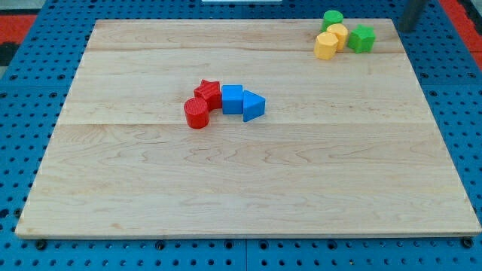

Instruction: Separate the green circle from the yellow heart

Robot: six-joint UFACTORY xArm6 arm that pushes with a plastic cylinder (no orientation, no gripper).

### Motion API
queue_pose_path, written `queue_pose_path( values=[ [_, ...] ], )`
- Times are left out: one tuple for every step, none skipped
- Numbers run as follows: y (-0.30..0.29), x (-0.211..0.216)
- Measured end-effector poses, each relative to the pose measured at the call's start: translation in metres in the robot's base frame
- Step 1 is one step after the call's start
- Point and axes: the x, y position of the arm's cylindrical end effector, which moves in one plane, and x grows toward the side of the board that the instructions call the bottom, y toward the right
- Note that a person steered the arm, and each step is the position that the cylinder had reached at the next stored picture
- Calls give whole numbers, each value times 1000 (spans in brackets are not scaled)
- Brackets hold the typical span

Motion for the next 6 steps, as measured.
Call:
queue_pose_path(
  values=[
    [-22, -2],
    [-107, 9],
    [-141, 52],
    [-154, 77],
    [-137, 57],
    [-137, 36]
  ],
)
